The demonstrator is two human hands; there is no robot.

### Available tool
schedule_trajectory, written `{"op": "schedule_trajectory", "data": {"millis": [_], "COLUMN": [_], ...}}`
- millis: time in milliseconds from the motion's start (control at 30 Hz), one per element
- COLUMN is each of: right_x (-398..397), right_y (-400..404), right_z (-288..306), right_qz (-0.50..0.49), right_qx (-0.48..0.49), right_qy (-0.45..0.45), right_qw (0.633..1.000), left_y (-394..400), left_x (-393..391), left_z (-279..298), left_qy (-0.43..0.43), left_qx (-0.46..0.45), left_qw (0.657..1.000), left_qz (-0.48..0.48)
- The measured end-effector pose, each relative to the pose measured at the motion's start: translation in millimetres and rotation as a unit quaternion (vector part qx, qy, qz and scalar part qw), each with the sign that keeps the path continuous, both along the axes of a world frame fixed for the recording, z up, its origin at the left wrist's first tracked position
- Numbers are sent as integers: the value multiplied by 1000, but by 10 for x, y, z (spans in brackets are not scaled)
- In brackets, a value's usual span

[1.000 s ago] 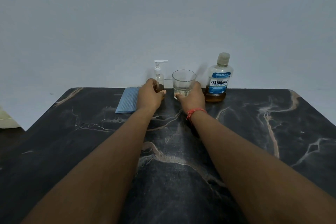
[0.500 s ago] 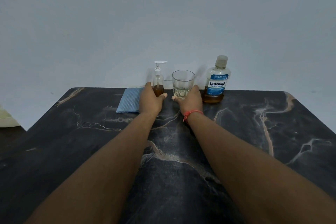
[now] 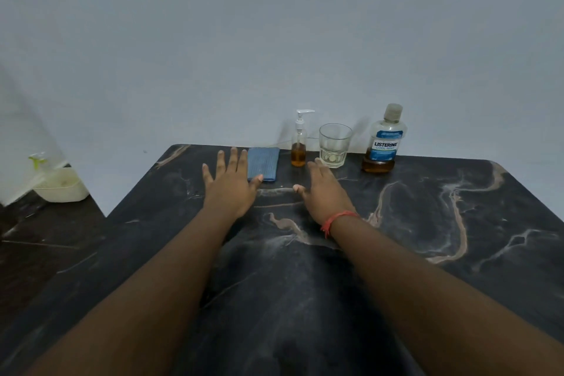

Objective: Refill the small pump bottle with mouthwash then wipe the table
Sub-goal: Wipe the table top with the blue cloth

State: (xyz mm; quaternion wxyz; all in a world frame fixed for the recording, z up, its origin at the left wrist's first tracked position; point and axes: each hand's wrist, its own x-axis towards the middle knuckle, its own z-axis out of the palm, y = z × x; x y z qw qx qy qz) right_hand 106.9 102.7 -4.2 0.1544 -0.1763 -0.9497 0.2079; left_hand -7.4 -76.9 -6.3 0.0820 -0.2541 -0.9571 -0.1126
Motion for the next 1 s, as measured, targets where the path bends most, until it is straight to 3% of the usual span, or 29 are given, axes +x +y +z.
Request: {"op": "schedule_trajectory", "data": {"millis": [233,467,633,800,1000], "right_x": [-441,-1005,-1332,-1209,-512], "right_y": [-422,-653,-729,-754,-1010], "right_z": [48,42,22,-21,94], "right_qz": [78,113,101,117,199], "right_qx": [51,101,107,131,110], "right_qy": [-83,-119,-195,-185,-156], "right_qw": [992,981,970,967,961], "left_y": [-630,-945,-1064,-1213,-1343], "left_x": [-137,-193,-191,-251,-47], "left_z": [-18,-124,-177,-228,-310], "left_qy": [15,8,9,5,-16], "left_qx": [-100,-107,-103,-96,-79], "left_qw": [995,994,995,995,996], "left_qz": [4,5,-7,5,24]}}
